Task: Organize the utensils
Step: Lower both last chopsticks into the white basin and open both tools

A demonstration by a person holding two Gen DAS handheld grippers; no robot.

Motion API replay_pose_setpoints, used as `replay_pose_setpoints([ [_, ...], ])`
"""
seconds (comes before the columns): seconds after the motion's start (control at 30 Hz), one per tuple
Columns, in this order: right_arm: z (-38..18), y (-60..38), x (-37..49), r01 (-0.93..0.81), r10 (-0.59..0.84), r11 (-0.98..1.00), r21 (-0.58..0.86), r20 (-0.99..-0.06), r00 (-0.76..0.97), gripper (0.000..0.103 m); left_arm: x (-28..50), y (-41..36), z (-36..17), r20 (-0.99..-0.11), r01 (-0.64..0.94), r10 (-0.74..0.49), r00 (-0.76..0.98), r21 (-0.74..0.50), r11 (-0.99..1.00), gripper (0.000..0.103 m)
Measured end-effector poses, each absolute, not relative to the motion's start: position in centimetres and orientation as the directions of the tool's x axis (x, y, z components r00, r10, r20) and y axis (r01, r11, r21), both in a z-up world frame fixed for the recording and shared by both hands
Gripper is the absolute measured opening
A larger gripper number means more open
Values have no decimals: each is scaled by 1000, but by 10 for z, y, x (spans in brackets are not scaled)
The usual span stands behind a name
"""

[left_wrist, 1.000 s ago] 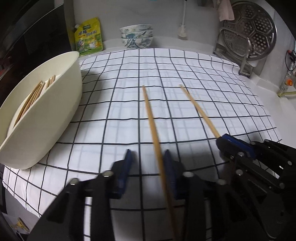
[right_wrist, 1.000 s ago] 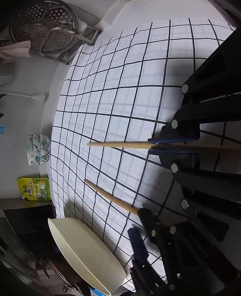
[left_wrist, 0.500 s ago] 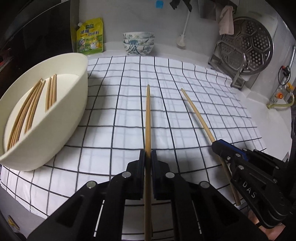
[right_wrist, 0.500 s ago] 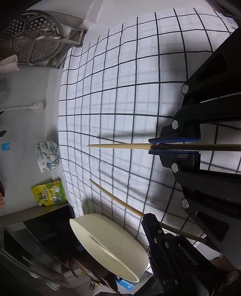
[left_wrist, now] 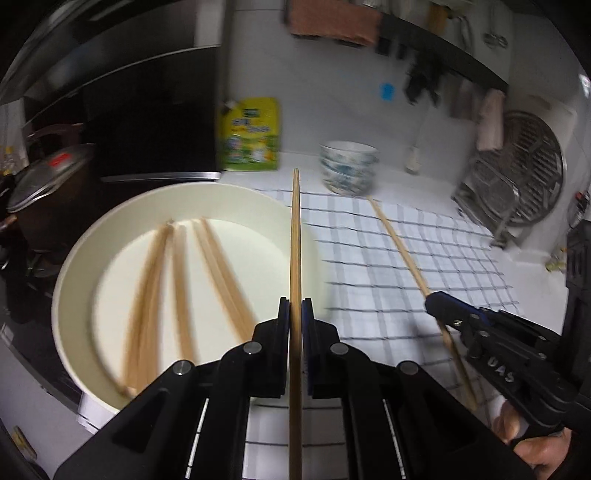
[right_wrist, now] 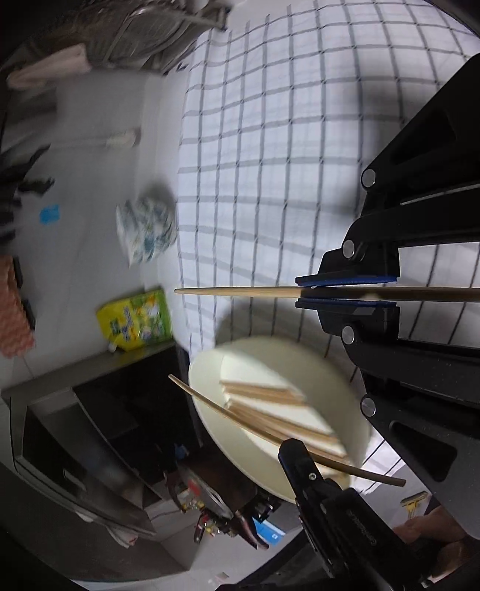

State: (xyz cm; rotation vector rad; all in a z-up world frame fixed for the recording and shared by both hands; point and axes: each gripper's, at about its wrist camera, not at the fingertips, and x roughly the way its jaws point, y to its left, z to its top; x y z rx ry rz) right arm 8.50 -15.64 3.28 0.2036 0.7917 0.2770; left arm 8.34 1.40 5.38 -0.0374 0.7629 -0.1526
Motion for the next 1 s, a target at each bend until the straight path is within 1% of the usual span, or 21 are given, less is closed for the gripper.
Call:
replay_pose_setpoints([
  [0.17, 46, -101, 116, -260, 393, 919, 296, -651, 649, 6, 101, 69, 58, -676, 19, -62, 735, -71, 997, 7],
  [0.33, 43, -42, 145, -325, 442, 896, 302, -676, 590, 6, 114, 102, 52, -682, -38, -15, 731, -62, 997, 7],
  [0.53, 26, -4, 166, -345, 436, 895, 283, -720, 539, 6, 128, 124, 35, -710, -66, -7, 704, -75, 995, 7],
  [0.73, 17, -2, 170, -327, 418, 903, 277, -740, 527, 6, 134, 134, 23, -735, -74, -24, 678, -101, 992, 8],
  [0.77, 17, -3, 170, -325, 414, 905, 275, -743, 526, 6, 134, 136, 22, -740, -85, -21, 672, -105, 991, 10],
  [0.8, 17, -4, 170, -321, 412, 907, 274, -741, 530, 9, 134, 139, 22, -743, -95, -21, 669, -113, 989, 20],
  [0.83, 18, -5, 169, -315, 407, 909, 272, -738, 538, 14, 133, 141, 21, -743, -102, -15, 669, -112, 989, 35],
  [0.87, 19, -7, 168, -311, 402, 912, 268, -735, 546, 16, 132, 142, 22, -740, -109, 1, 673, -97, 989, 42],
  [0.9, 20, -8, 166, -309, 397, 914, 263, -733, 552, 17, 130, 142, 23, -734, -120, 23, 679, -80, 990, 53],
  [0.93, 20, -8, 164, -308, 392, 916, 256, -732, 557, 17, 127, 144, 24, -729, -127, 32, 684, -76, 989, 55],
  [1.0, 21, -9, 160, -308, 383, 920, 245, -731, 564, 17, 125, 146, 25, -731, -134, 30, 682, -85, 987, 56],
])
